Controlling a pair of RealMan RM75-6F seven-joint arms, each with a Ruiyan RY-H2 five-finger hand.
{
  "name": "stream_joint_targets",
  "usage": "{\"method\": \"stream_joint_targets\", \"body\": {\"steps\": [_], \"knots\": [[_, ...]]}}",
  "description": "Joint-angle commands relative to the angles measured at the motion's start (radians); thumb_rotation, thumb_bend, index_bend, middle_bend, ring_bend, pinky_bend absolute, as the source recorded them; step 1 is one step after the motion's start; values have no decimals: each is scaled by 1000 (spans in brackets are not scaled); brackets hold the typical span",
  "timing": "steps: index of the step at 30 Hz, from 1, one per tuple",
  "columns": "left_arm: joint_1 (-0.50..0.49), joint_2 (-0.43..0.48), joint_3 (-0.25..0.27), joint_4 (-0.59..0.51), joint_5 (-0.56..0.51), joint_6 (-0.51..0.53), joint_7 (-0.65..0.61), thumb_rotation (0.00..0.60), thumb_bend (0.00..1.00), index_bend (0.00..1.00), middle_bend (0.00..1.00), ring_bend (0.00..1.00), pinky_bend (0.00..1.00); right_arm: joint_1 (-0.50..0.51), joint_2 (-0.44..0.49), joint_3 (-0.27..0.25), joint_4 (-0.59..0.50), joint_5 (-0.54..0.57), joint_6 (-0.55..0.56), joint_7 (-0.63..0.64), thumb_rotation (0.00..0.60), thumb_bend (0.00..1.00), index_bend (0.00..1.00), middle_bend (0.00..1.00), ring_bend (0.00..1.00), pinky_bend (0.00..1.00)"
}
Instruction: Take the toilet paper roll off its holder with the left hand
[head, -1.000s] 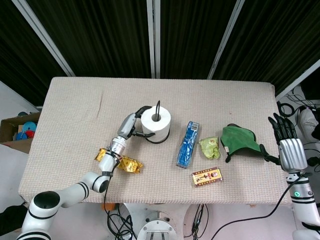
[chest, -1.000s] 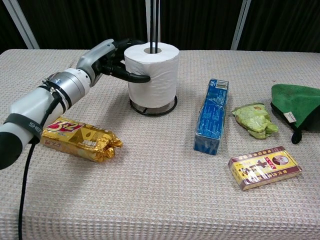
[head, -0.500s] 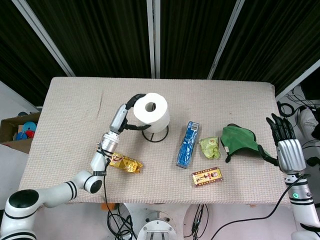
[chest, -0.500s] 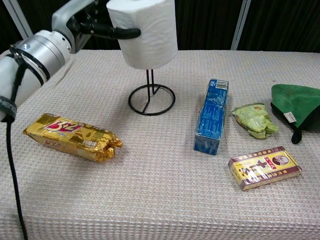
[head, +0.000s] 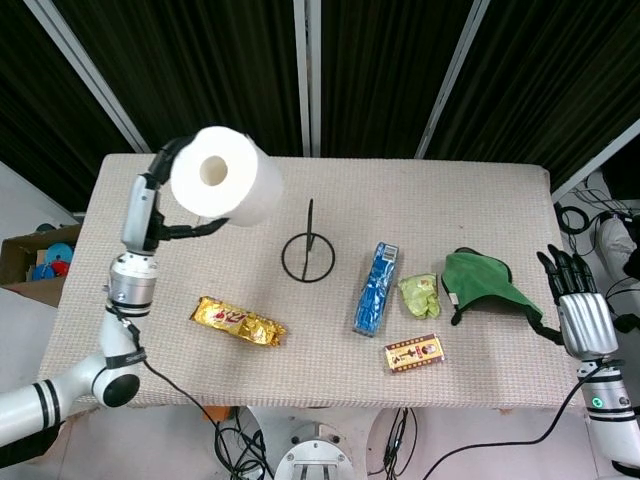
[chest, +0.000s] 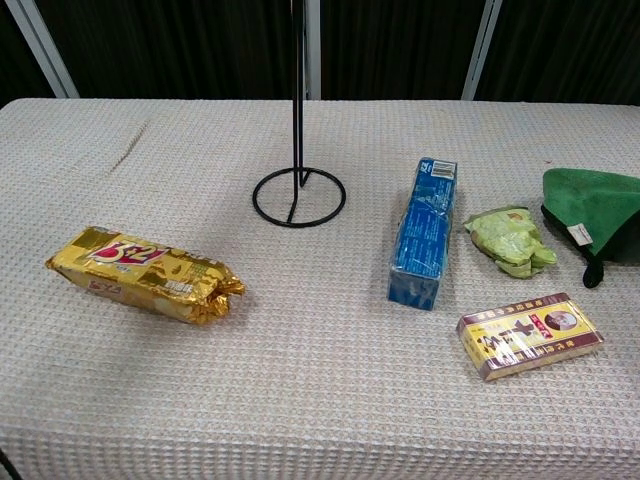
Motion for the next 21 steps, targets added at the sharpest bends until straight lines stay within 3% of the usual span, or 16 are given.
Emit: {"method": "stream_joint_targets", "body": {"steps": [1,6,13,21], "knots": [[71,55,22,0,4,58,46,600,78,250,356,320,412,-24,-2,-20,30,16,-10,-48,600,304,0,0,0,0],[118,15,91,173,-26,61,24,600,78,250,357,320,412,-52,-2,-43,51,42,-34,-85,600,304,0,0,0,0],[144,-176,209,576,-4,38,-84,600,79,251,357,320,411,-80,-6,-43,81,45,-13,-48,600,305,0,0,0,0],[168,-366,300,921,24,-15,-204,600,79,245,334,309,406,-94,1,-39,66,28,17,-38,600,305,0,0,0,0]]}}
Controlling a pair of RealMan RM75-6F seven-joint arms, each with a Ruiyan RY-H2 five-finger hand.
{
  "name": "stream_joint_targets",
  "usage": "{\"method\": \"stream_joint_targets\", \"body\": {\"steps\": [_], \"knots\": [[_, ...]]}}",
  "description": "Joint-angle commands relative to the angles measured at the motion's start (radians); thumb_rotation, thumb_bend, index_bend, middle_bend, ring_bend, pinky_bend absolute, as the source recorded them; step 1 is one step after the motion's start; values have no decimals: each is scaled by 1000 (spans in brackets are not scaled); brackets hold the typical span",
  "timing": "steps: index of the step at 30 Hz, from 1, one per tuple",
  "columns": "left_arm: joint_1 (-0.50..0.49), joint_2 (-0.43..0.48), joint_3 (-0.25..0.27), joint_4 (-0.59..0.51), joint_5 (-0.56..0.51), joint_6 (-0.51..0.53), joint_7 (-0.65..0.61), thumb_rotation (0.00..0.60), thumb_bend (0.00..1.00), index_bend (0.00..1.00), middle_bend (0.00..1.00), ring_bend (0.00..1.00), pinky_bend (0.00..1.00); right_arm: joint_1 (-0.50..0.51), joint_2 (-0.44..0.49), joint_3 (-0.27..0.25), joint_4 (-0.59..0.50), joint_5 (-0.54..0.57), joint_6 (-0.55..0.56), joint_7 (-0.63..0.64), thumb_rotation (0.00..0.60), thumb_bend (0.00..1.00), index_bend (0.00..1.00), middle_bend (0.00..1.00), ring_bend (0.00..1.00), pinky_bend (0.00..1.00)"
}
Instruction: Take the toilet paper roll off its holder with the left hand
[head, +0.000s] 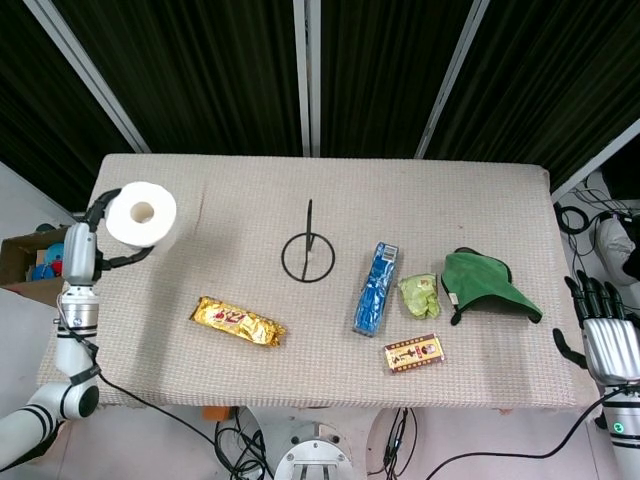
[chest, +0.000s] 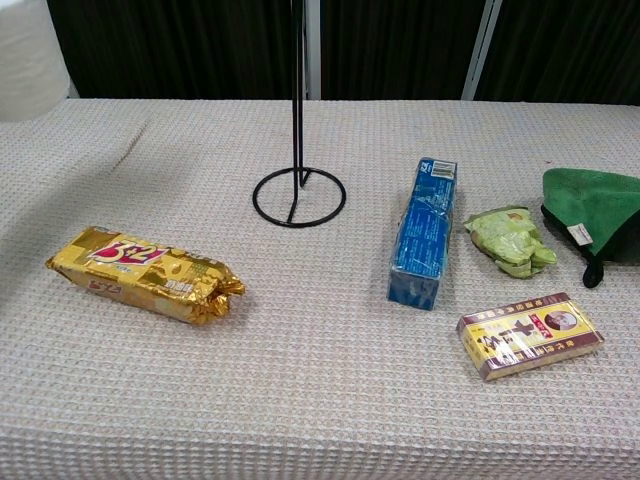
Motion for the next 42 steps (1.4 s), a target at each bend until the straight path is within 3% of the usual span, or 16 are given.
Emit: {"method": "stream_joint_targets", "body": {"steps": [1,6,12,15,18,22,26,30,32,35,37,42], "knots": [[26,-143,72,205,17,-45,-110,600,79,238,321,301,405,-5,1,1,-4,-3,5,5,600,305,0,0,0,0],[32,-200,82,306,24,-58,-173,600,77,201,287,276,401,-10,0,3,-1,-1,5,14,600,306,0,0,0,0],[48,-251,102,385,39,-64,-226,600,71,12,139,195,360,-15,-1,7,7,-3,8,25,600,306,0,0,0,0],[55,-266,104,409,44,-58,-246,600,67,0,31,121,280,-19,2,7,5,-12,21,29,600,305,0,0,0,0],[63,-268,102,415,49,-31,-244,600,64,0,0,81,220,-26,5,6,1,-23,38,30,600,305,0,0,0,0],[97,-234,106,361,77,77,-240,600,52,0,0,66,213,-39,10,1,-2,-33,58,27,600,306,0,0,0,0],[175,-153,164,292,156,256,-98,600,36,0,0,64,212,-64,14,-10,12,-36,80,24,600,305,0,0,0,0],[283,22,291,156,221,284,269,590,59,42,4,60,212,-85,19,-14,28,-25,87,21,600,305,0,0,0,0],[341,131,338,2,211,267,492,523,61,59,5,50,212,-93,19,-14,37,-18,85,24,600,305,0,0,0,0],[409,254,375,-234,166,255,701,252,49,100,19,43,211,-100,12,-17,54,-11,78,23,600,305,0,0,0,0],[438,297,391,-324,163,270,784,123,46,115,28,43,210,-103,4,-21,69,-12,72,11,600,305,0,0,0,0],[475,300,416,-356,222,313,842,87,45,115,29,43,209,-110,-12,-25,85,-14,68,-24,600,305,0,0,0,0]]}}
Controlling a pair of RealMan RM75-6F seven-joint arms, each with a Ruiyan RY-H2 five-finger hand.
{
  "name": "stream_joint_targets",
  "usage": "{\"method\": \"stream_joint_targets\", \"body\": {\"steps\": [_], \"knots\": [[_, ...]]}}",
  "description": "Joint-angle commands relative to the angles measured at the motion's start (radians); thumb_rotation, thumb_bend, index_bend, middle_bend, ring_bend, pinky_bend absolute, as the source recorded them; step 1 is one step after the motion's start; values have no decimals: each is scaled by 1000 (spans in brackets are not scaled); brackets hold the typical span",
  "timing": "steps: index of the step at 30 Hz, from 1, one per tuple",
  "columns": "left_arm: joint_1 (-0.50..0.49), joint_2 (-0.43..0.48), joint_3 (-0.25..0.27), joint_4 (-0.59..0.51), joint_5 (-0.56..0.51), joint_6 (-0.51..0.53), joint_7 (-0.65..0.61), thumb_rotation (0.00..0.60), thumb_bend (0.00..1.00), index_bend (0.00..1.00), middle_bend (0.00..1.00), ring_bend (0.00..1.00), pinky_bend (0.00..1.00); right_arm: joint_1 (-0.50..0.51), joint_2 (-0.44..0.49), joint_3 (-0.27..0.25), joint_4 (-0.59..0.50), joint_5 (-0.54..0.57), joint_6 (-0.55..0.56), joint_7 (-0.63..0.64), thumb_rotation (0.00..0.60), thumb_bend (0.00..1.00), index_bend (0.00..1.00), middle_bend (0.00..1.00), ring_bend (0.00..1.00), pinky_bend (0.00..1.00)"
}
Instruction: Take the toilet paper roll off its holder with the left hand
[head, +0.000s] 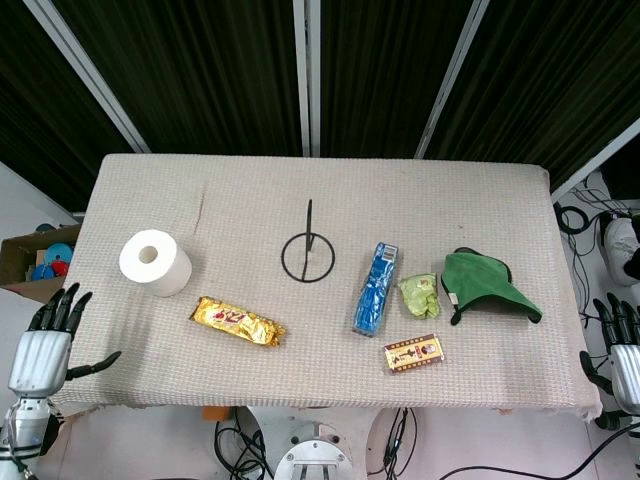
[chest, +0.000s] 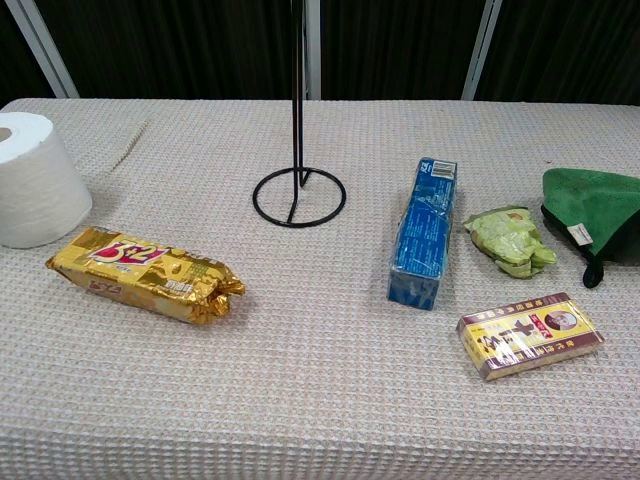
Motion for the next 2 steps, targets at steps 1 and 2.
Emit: {"method": "stream_joint_targets", "body": {"steps": [1,2], "knots": [[91,93,70,-111,49,37,109,88,46,115,30,43,209,-5,-6,-3,3,-2,-2,-9,600,306,0,0,0,0],[93,92,69,-110,50,35,107,86,45,113,33,43,209,-5,-6,-3,3,-4,-1,-11,600,306,0,0,0,0]]}}
